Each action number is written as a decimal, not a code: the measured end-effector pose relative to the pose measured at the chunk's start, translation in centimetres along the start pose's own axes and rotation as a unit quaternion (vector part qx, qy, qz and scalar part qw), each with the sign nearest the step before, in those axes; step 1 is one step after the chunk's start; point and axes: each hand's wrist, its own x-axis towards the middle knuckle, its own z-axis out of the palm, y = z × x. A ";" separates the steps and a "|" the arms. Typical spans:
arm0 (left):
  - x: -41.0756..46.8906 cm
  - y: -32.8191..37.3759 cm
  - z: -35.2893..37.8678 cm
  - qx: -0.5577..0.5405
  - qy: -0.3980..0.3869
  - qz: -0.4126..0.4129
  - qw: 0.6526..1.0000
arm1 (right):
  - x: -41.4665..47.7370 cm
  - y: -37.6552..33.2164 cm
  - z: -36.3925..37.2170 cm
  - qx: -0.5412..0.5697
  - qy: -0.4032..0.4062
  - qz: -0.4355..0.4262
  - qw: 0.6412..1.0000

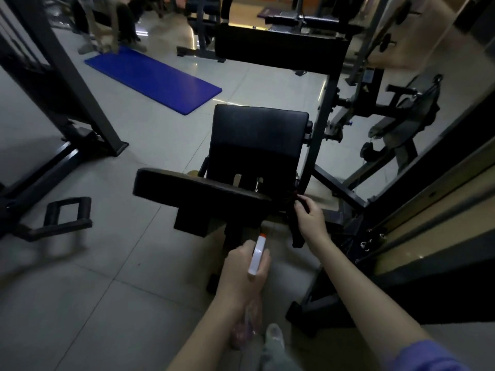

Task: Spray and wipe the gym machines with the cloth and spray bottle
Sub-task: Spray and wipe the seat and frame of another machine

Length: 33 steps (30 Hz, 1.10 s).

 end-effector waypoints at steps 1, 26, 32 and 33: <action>0.4 0.7 1.1 0.011 0.016 0.004 1.000 | 1.0 0.2 -0.7 -0.003 -0.016 0.002 1.000; 6.6 0.3 9.9 0.016 0.059 -0.157 0.986 | 8.9 4.2 -3.1 0.069 -0.030 0.130 0.989; 8.1 -0.6 10.4 0.026 0.035 -0.164 0.986 | 9.1 4.5 -3.1 0.104 -0.029 0.157 0.982; 8.2 -0.7 10.5 0.019 0.033 -0.170 0.985 | 9.1 4.6 -3.1 0.106 -0.029 0.159 0.981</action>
